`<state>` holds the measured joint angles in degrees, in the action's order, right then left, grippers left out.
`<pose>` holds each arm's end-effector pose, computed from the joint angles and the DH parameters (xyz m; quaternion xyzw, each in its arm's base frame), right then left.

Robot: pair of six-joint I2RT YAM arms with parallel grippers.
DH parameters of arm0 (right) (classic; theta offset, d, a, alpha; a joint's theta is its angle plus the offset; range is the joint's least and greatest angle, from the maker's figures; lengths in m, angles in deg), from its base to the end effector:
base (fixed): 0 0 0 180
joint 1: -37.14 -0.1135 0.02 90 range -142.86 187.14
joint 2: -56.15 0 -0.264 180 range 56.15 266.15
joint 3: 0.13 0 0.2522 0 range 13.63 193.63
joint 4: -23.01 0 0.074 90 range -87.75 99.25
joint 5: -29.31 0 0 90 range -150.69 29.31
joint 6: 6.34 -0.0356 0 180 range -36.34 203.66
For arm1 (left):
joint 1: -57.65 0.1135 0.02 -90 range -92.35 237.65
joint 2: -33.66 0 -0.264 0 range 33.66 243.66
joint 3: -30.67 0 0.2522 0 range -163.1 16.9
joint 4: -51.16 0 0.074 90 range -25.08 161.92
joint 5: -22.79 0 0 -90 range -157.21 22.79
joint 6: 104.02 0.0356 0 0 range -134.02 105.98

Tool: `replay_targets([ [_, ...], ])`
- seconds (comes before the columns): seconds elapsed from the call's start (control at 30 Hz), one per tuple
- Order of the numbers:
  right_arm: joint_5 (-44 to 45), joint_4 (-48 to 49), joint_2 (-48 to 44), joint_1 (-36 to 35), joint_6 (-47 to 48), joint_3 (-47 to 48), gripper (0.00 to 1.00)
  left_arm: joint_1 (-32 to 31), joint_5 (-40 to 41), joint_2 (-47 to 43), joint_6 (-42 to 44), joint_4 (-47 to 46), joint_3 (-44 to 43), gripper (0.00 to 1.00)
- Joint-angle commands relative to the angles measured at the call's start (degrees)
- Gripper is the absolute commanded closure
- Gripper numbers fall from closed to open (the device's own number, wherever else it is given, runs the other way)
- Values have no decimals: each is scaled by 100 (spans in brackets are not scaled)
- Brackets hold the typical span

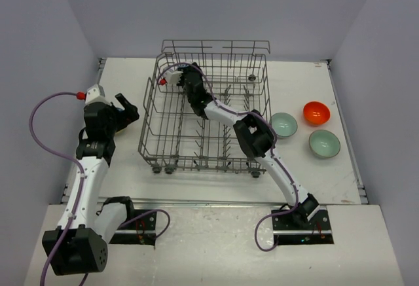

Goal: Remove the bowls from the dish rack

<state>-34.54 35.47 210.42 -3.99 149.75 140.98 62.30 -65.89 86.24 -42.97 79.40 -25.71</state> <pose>0.4693 0.3890 0.1694 -0.4635 0.5391 -0.3051 0.6336 0.2102 0.0179 0.2945 -0.2490 0.8030 -0.1045 0.5313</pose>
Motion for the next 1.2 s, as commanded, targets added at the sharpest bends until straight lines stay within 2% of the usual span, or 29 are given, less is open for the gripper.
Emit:
replay_targets([
  [0.0,268,718,-46,8,194,115,79,72,-106,-99,-67,-200,42,0],
  [0.03,268,640,-90,8,194,123,85,72,-106,-99,-76,-200,51,0],
  [0.1,268,665,-266,8,238,54,91,72,-106,-72,-102,-235,69,0],
  [0.13,268,674,-327,8,230,18,98,72,-106,-55,-102,-253,69,0],
  [0.17,285,613,-380,-1,212,9,100,72,-97,-28,-111,-261,69,0],
  [0.37,487,717,-618,-18,177,44,100,72,-79,60,-155,-358,95,0],
  [0.63,690,1157,-364,-150,440,484,100,72,-106,95,-190,-621,376,0],
  [0.7,532,1587,-407,-185,729,318,100,72,-88,86,-181,-604,403,0],
  [0.97,338,1553,-864,-247,862,168,100,72,-88,95,-173,-499,271,0],
  [1.17,496,1649,-1637,-361,801,-482,100,63,113,112,-6,-341,-1,0],
])
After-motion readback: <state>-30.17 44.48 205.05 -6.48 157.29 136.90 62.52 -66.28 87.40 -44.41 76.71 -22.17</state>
